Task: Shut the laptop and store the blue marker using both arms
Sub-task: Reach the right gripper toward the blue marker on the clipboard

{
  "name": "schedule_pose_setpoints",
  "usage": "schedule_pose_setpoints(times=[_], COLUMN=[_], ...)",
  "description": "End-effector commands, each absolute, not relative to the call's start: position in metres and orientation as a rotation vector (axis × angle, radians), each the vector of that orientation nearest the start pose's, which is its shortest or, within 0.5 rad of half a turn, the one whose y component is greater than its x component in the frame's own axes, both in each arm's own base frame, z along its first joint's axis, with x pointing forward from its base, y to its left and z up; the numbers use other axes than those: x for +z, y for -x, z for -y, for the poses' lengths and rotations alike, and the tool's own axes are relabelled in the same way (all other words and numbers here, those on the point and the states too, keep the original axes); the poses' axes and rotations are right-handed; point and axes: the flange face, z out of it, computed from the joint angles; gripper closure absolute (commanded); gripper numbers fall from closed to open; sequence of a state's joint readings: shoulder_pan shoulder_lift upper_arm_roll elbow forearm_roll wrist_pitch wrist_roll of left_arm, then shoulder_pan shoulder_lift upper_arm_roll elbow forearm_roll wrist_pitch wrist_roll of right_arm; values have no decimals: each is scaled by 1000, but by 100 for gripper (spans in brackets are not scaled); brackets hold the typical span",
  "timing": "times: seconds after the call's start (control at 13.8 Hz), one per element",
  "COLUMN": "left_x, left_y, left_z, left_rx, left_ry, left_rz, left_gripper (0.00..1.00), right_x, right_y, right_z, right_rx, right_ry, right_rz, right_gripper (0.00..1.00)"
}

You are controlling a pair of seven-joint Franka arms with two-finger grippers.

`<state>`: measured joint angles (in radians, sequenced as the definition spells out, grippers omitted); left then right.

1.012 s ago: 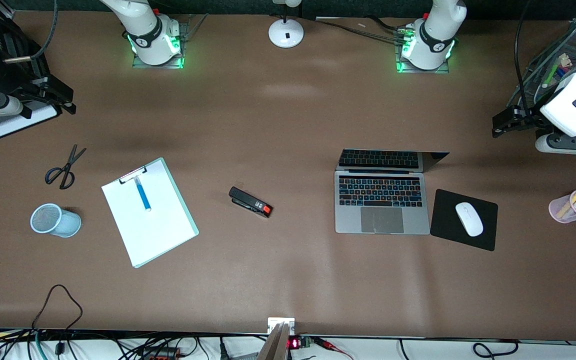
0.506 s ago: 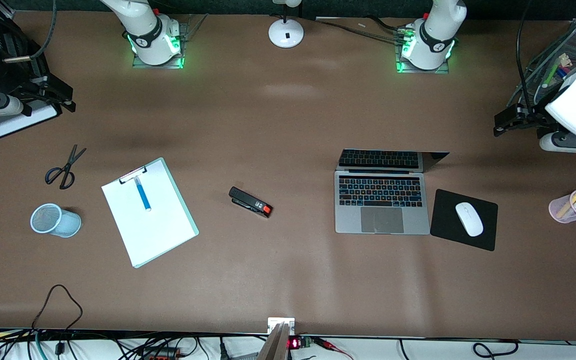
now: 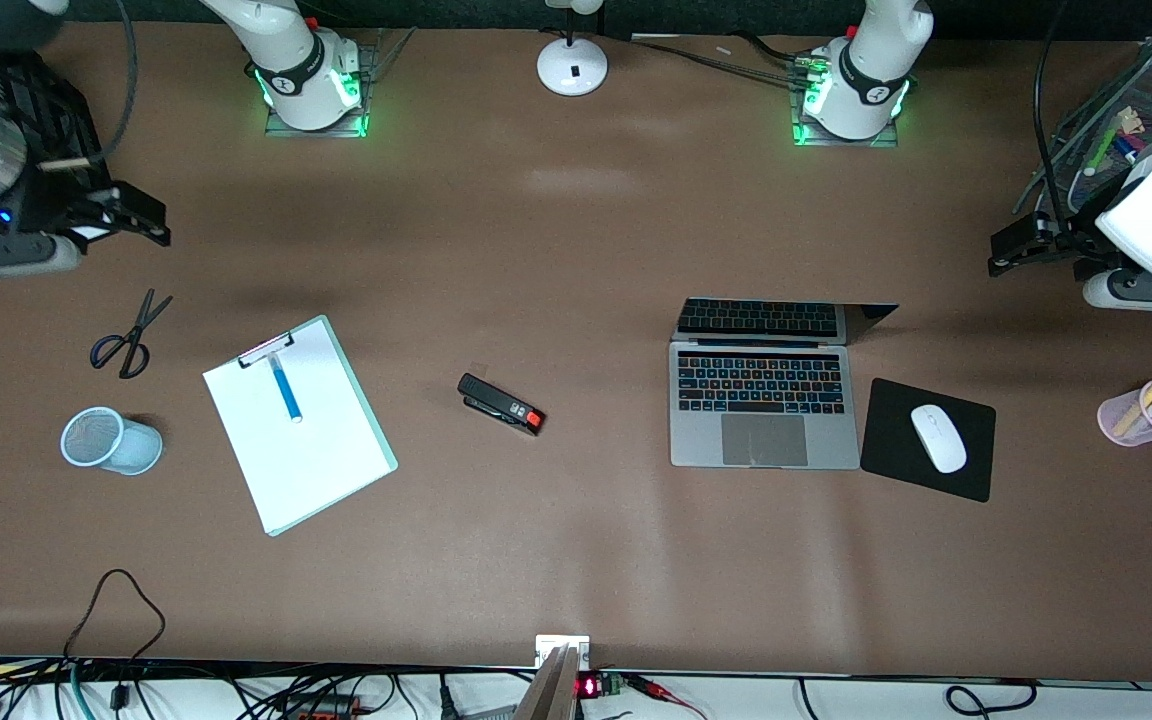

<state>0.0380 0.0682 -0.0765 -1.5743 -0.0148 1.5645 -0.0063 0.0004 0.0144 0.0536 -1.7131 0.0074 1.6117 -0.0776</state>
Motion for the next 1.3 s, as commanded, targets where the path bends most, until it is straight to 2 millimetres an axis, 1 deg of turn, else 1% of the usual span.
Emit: schedule_pose_setpoints(times=[0.0,0.22,0.36,0.43,0.65,0.8,0.87,0.94,1.01,1.08,1.16,1.23], left_x=[589,588,588,589,586,585,583,574,560,538,534,533], left_y=[-578,-579,-579,-579,-580,-581,-582,-586,-591,-599,-600,-600], left_z=[24,24,23,22,19,20,20,20,20,20,17,18], left_rx=[137,139,139,132,134,139,144,168,207,267,279,286], left_ry=[3173,3170,3173,3175,3172,3172,3174,3174,3173,3167,3160,3159], left_rz=[-73,-75,-70,-70,-63,-63,-62,-62,-64,-63,-68,-64], left_gripper=[0,0,0,0,0,0,0,0,0,0,0,0], right_x=[528,495,465,452,420,399,386,375,362,351,339,330], right_y=[-568,-578,-588,-593,-602,-607,-609,-610,-611,-612,-614,-618], right_z=[-34,-36,-38,-44,-58,-67,-74,-81,-87,-96,-97,-98], right_rx=[235,275,321,321,305,297,294,294,288,265,258,241], right_ry=[3112,3104,3083,3079,3078,3083,3094,3105,3115,3125,3119,3094], right_rz=[300,312,386,405,444,488,520,557,589,646,724,820], right_gripper=[0,0,0,0,0,7,8,11,14,14,19,23])
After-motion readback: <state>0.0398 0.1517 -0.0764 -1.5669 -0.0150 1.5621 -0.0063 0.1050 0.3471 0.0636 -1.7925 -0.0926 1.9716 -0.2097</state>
